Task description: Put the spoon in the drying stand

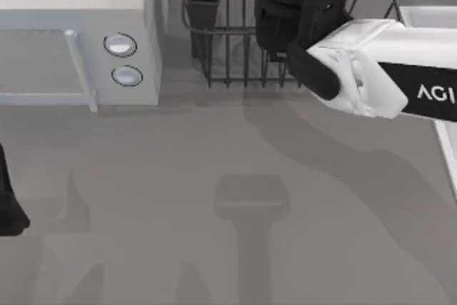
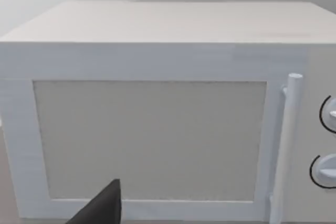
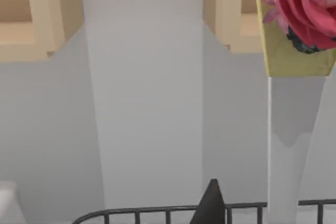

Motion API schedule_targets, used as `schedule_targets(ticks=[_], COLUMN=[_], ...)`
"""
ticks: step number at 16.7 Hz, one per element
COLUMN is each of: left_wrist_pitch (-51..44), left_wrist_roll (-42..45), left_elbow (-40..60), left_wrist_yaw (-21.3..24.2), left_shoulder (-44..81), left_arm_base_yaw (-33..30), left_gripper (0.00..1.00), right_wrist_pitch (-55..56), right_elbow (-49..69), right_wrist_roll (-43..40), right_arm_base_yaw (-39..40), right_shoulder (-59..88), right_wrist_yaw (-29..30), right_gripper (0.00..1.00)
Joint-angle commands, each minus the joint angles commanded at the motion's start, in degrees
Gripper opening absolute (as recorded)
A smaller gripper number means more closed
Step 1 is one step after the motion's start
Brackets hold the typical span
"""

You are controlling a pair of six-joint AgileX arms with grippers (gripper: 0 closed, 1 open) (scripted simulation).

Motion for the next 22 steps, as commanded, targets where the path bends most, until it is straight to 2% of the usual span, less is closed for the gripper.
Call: schedule_targets(ticks=[3,8,21,22], left_wrist_pitch=[0.0,0.0,0.0,0.0], left_wrist_roll=[0.0,0.0,0.0,0.0], left_elbow=[0.0,0.0,0.0,0.0], left_wrist_yaw=[0.0,0.0,0.0,0.0], left_shoulder=[0.0,0.0,0.0,0.0], left_arm_base_yaw=[0.0,0.0,0.0,0.0], left_gripper=[1.00,1.00,1.00,1.00], right_wrist_pitch=[5.5,6.2,6.2,6.2], right_elbow=[-1.7,-2.1,-2.1,-2.1], right_wrist_roll=[-0.2,-0.3,-0.3,-0.3], right_arm_base_yaw=[-3.8,-4.4,-4.4,-4.4], right_shoulder=[5.2,6.0,6.0,6.0], right_wrist_yaw=[-5.4,-6.3,-6.3,-6.3], right_gripper=[0.00,0.00,0.98,1.00])
